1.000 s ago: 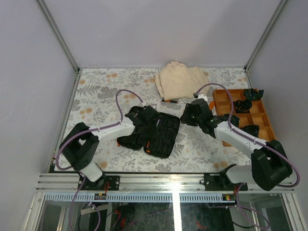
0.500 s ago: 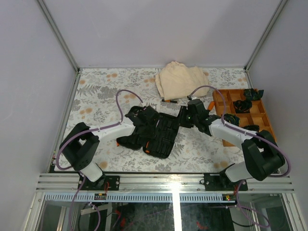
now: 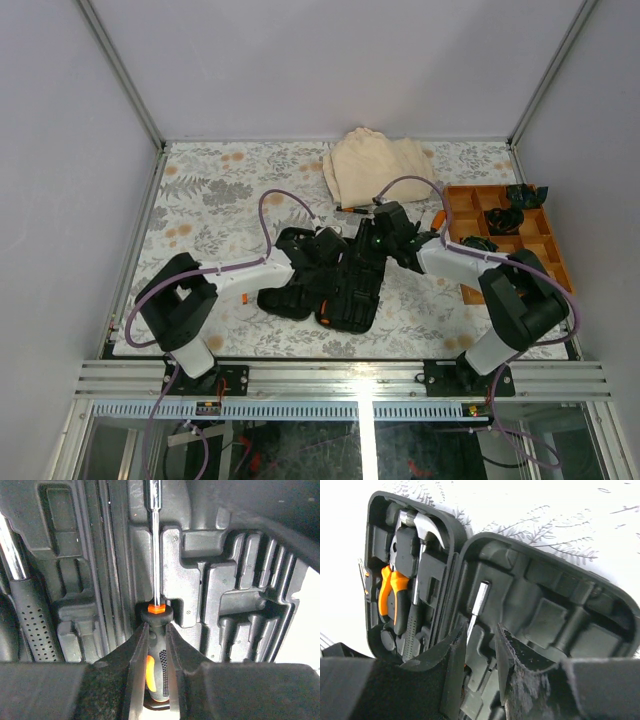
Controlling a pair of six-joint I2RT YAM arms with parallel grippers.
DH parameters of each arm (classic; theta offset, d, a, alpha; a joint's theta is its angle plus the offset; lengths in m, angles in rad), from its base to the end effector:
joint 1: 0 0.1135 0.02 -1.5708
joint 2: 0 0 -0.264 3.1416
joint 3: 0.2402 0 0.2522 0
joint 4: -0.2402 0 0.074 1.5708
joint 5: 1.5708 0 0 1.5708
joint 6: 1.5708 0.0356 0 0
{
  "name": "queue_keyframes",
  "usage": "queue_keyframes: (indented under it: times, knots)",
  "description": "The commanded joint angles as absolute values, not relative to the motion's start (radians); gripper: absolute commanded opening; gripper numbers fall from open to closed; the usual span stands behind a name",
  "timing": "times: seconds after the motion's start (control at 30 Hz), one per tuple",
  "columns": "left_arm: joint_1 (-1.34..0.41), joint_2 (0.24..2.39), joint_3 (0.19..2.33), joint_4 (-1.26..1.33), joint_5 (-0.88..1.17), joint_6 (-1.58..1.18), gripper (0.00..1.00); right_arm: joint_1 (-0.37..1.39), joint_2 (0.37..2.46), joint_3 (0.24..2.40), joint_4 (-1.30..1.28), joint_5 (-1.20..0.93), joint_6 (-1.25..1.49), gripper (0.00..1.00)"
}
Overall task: Sort the tools into containers
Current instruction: Place the screwdriver in the storage box.
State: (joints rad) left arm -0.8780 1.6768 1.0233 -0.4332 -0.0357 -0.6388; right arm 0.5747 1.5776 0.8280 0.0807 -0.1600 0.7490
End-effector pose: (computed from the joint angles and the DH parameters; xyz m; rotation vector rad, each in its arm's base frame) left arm 0.2117 -0.2530 0.1777 0.3143 2.7161 -0.4288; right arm 0.2719 0.1828 0.1868 0.1153 2.3823 0.8600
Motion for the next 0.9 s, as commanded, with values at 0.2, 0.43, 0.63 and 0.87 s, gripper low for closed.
queue_keyframes:
  times: [0.2,0.43,0.63,0.87]
  knots:
    - [-0.896,1.721,1.023,-0.426,0.028,-0.669,0.14,0.612,1.692,0.970,0.103,-0.147,0.779,0.30]
    - [-0.899,1.726,1.022,-0.425,0.031,-0.669,0.13,0.617,1.741,1.005,0.057,-0.137,0.767,0.23]
    - [-0.900,1.729,1.024,-0.422,0.035,-0.667,0.12,0.620,1.772,1.017,0.053,-0.152,0.761,0.22]
    - [-0.900,1.732,1.026,-0.421,0.036,-0.663,0.11,0.621,1.835,1.078,0.002,-0.172,0.748,0.21]
